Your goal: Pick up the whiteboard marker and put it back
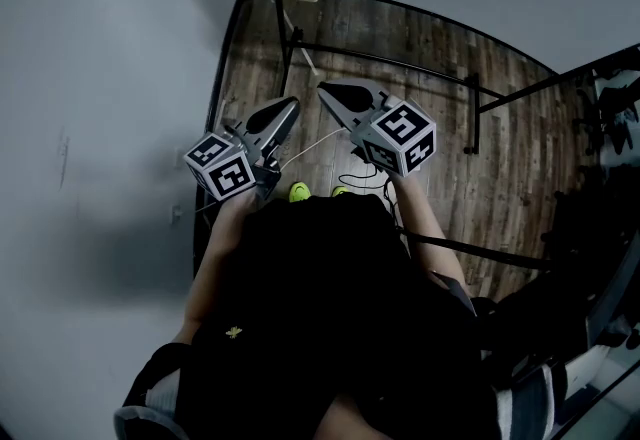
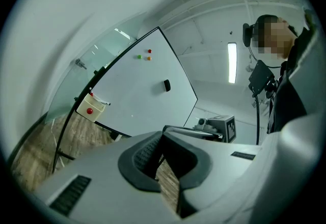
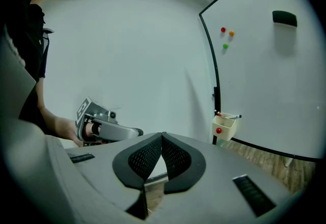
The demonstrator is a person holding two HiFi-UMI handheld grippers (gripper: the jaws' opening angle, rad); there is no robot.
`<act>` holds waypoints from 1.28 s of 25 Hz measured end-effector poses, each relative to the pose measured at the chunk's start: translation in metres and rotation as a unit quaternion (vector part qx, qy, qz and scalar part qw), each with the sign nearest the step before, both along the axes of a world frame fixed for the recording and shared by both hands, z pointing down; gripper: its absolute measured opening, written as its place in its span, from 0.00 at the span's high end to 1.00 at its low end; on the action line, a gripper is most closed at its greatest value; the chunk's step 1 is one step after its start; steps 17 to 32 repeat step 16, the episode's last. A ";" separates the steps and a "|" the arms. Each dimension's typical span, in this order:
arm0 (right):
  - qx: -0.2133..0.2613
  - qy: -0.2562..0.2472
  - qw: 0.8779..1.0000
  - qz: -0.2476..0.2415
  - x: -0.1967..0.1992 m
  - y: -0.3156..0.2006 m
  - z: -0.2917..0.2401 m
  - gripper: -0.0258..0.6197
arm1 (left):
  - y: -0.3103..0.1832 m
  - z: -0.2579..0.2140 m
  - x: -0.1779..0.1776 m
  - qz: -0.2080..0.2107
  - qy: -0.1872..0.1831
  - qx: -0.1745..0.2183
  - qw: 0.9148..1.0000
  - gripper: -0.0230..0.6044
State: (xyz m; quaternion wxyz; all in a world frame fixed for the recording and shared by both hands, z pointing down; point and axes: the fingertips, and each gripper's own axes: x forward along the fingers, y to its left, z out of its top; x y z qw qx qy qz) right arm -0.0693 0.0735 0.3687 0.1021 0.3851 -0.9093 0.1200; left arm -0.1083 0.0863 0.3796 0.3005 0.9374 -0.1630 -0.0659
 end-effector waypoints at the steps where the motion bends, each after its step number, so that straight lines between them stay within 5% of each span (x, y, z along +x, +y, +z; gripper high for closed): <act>1: -0.001 0.001 1.000 0.000 -0.001 0.001 0.000 0.96 | 0.000 0.001 0.000 0.003 -0.002 0.002 1.000 0.96; 32: 0.005 0.005 1.000 0.014 -0.008 0.009 -0.001 0.96 | 0.004 0.002 -0.009 0.002 0.002 0.001 1.000 0.96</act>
